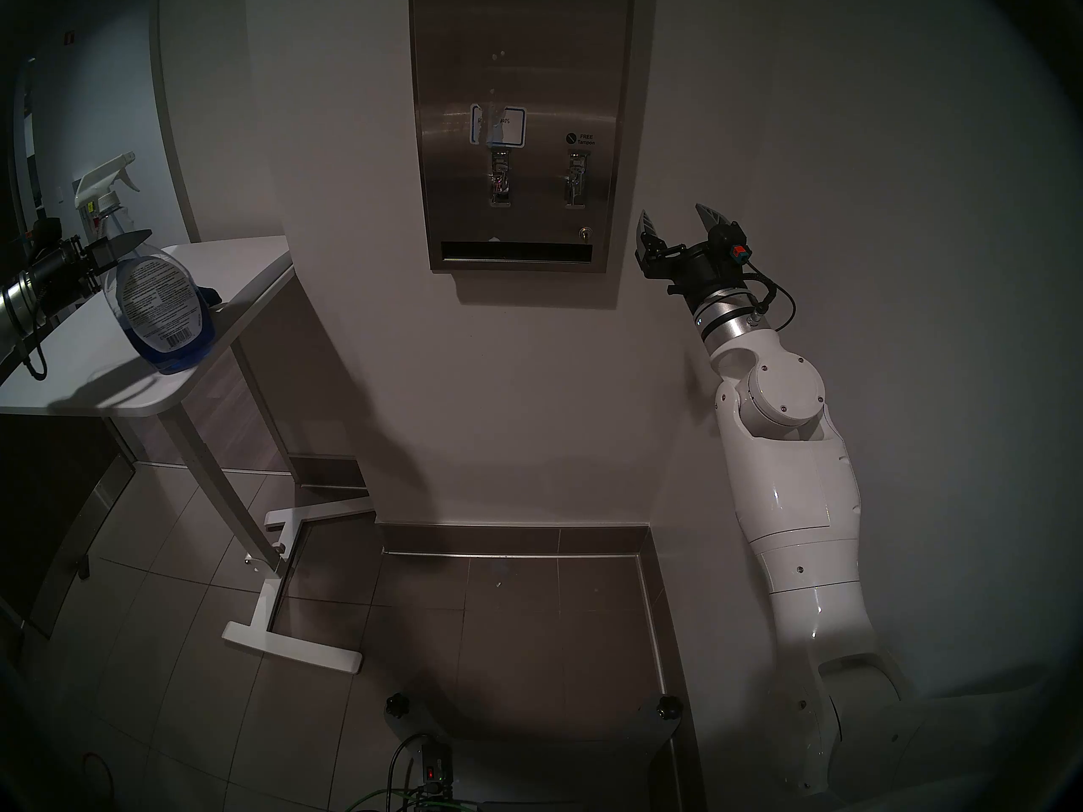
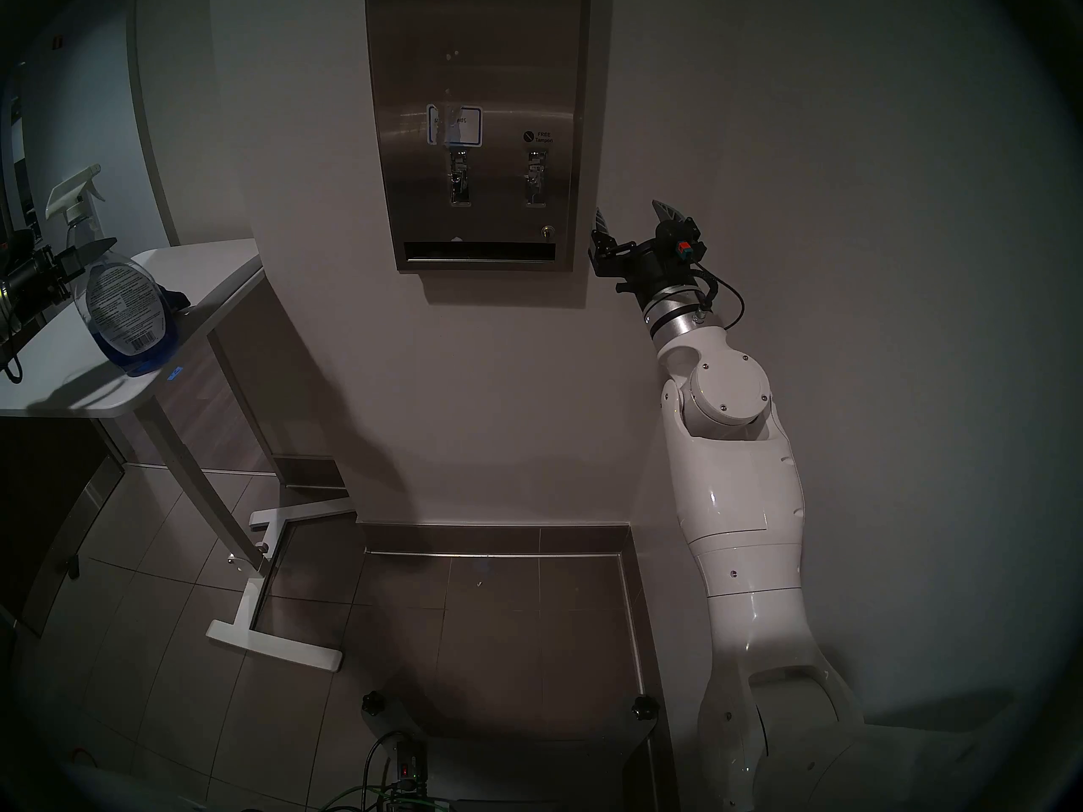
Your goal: Pick up the cleaner bottle and spray the cleaner onto the surface
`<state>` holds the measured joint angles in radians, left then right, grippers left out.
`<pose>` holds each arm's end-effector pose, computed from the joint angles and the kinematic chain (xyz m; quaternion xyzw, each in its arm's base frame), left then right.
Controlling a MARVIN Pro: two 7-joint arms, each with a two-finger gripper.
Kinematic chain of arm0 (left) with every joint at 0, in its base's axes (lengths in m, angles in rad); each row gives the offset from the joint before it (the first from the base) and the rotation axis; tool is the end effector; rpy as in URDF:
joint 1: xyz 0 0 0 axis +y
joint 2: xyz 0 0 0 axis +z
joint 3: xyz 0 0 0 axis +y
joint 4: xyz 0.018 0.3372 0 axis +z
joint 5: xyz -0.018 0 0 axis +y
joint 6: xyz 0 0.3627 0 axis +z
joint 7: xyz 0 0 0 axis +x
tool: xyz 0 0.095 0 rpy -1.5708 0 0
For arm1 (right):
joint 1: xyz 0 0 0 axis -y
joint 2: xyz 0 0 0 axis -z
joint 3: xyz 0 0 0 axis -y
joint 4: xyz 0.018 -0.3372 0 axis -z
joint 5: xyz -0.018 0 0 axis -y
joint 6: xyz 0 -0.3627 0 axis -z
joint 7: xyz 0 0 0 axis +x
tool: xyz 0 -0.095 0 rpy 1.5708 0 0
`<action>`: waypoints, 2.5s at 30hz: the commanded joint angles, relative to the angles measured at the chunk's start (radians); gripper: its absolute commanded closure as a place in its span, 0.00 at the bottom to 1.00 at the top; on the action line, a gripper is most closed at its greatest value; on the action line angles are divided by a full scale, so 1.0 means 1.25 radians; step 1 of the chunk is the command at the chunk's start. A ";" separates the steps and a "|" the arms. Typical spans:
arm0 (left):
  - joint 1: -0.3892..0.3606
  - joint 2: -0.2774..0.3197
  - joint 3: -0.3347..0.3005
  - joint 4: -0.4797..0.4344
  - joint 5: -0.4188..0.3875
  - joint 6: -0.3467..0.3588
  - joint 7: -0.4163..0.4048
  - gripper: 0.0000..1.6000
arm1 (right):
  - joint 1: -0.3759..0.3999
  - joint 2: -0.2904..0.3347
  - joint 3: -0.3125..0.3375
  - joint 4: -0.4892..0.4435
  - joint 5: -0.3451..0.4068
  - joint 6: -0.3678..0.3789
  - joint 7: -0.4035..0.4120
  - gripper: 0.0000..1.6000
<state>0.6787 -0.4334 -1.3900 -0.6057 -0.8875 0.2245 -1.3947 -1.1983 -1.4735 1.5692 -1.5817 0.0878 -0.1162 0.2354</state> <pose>0.4444 0.5153 -0.0231 0.6521 -0.1802 0.6923 0.2510 0.5631 -0.0110 -0.1430 -0.5072 -0.1049 -0.8535 0.0570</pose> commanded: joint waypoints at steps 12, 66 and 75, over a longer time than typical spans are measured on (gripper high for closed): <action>-0.015 -0.087 -0.095 -0.113 -0.025 -0.188 0.183 1.00 | 0.025 0.000 -0.001 -0.028 0.001 -0.007 0.002 0.00; 0.265 -0.282 -0.274 -0.554 -0.049 -0.238 0.612 1.00 | 0.025 -0.001 -0.001 -0.023 0.001 -0.008 0.002 0.00; 0.322 -0.309 -0.315 -0.634 -0.041 -0.239 0.713 1.00 | 0.025 0.000 -0.001 -0.025 0.001 -0.008 0.002 0.00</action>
<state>1.0697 -0.8140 -1.7155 -1.2918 -0.9242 -0.0448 -0.5739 -1.1984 -1.4728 1.5692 -1.5781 0.0879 -0.1162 0.2360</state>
